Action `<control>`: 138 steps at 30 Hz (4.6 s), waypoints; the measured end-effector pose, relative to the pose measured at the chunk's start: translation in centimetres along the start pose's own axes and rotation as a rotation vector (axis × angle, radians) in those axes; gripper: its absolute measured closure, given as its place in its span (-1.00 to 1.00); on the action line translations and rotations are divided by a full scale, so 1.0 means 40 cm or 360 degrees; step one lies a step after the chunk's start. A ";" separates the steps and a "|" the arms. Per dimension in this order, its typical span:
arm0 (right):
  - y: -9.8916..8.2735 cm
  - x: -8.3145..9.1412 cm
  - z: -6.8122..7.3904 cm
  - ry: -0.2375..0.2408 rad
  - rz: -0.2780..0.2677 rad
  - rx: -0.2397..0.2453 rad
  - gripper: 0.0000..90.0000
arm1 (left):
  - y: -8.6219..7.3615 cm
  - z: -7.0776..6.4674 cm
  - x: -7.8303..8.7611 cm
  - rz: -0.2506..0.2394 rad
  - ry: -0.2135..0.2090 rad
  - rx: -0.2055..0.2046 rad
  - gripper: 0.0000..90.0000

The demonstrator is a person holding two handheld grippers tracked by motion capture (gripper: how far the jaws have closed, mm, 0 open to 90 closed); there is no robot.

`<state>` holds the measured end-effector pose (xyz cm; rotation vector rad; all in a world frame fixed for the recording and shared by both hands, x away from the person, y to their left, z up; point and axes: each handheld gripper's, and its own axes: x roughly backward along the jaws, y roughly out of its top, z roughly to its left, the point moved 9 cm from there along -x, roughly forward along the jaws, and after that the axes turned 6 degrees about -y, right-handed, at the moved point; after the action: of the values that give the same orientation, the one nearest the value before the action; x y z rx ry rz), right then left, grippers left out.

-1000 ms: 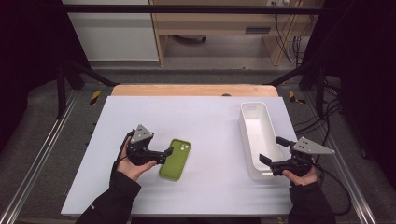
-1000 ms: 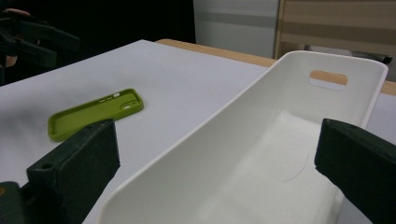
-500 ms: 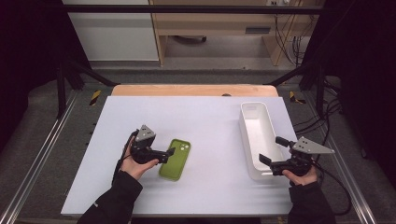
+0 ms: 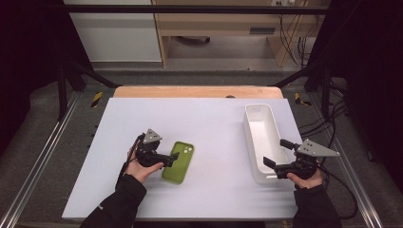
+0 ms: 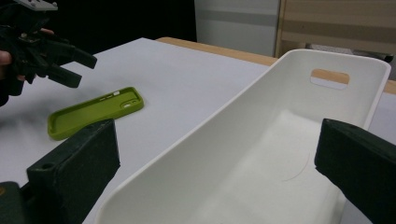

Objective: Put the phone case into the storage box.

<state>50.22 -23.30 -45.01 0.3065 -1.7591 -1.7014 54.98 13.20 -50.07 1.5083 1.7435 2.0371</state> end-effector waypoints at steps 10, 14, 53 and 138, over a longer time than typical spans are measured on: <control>0.000 0.000 0.000 0.0000 0.0000 0.0003 -0.99 | -0.019 0.005 -0.011 0.0059 0.0022 0.0022 -0.92; 0.000 0.000 0.000 0.0001 0.0000 0.0000 -0.99 | -0.029 0.007 -0.014 0.0073 0.0024 0.0034 -0.89; 0.001 0.002 -0.001 0.0000 -0.0001 -0.0003 -0.99 | -0.088 -0.007 -0.024 0.0234 -0.0006 0.0100 0.41; 0.000 0.001 0.000 0.0004 0.0006 -0.0003 -0.99 | -0.028 -0.015 0.039 0.0094 0.0048 0.0024 0.95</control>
<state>50.19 -23.33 -44.98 0.3040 -1.7552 -1.6994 53.20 14.10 -49.93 1.5600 1.7493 2.0897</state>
